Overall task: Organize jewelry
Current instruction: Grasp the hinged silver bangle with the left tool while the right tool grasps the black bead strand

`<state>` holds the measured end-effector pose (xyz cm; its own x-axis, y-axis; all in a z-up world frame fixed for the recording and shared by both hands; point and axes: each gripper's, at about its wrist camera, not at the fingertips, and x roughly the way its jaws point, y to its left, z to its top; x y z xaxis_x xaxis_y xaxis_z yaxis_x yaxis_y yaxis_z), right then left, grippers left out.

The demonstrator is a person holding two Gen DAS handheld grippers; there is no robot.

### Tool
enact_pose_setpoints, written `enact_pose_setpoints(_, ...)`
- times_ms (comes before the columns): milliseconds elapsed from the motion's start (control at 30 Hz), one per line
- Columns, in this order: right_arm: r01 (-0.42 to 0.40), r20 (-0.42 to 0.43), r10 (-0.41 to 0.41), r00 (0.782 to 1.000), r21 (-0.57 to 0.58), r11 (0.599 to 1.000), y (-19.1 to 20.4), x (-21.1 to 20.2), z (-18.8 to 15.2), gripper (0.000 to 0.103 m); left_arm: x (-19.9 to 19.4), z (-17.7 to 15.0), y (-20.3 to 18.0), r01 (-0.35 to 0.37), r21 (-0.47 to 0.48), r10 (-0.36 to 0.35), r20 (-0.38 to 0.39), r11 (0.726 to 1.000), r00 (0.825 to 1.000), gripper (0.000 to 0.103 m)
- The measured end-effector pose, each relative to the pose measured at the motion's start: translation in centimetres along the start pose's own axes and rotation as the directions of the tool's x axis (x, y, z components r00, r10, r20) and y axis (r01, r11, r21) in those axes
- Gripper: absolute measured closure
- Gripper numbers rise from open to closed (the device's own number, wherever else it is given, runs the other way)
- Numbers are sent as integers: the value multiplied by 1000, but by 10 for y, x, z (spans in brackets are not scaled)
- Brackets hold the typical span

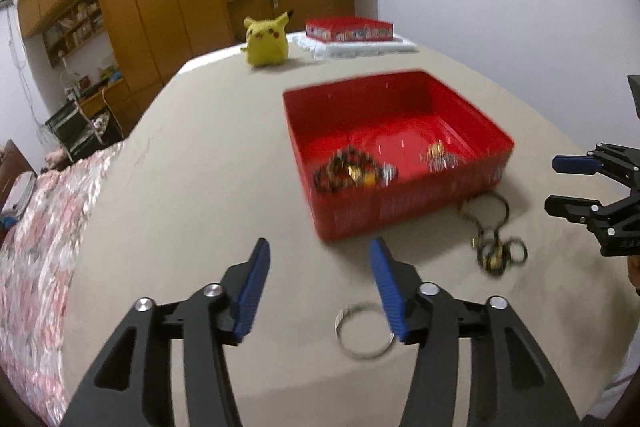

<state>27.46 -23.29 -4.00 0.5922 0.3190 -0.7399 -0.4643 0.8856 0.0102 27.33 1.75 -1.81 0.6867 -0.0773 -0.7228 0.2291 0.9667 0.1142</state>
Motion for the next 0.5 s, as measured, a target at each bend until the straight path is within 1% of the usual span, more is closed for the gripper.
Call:
enact_pose_setpoints(67, -6, -11, 6, 1000, 16, 1000, 4, 2, -13, 34, 2, -15, 0, 4, -8, -4, -23, 1000, 1000, 47)
enact_pose_setpoints(133, -19, -34, 20, 999, 36, 999, 7, 7, -25, 33, 6, -29, -3, 19, -15, -19, -48, 1000, 999, 44)
enact_pose_setpoints(167, -24, -44, 26, 999, 44, 999, 9, 9, -31, 33, 10, -37, -4, 25, -16, -26, -65, 1000, 998, 40)
enact_pose_setpoints(233, -26, -63, 29, 998, 50, 998, 13, 16, -38, 33, 16, -49, -9, 27, -14, -28, -87, 1000, 996, 35)
enact_pose_setpoints(267, -24, -69, 28, 997, 49, 998, 15, 18, -41, 33, 20, -56, -12, 34, -11, -35, -101, 999, 994, 30)
enact_pose_setpoints(300, -24, -72, 28, 997, 47, 999, 16, 19, -42, 33, 22, -61, -14, 38, -10, -39, -109, 999, 993, 24)
enact_pose_setpoints(367, -25, -80, 28, 996, 39, 999, 19, 23, -44, 33, 29, -68, -18, 55, -7, -56, -130, 998, 990, 19)
enact_pose_setpoints(500, -27, -94, 30, 995, 35, 999, 22, 32, -45, 32, 40, -73, -25, 41, 1, -40, -155, 999, 987, 15)
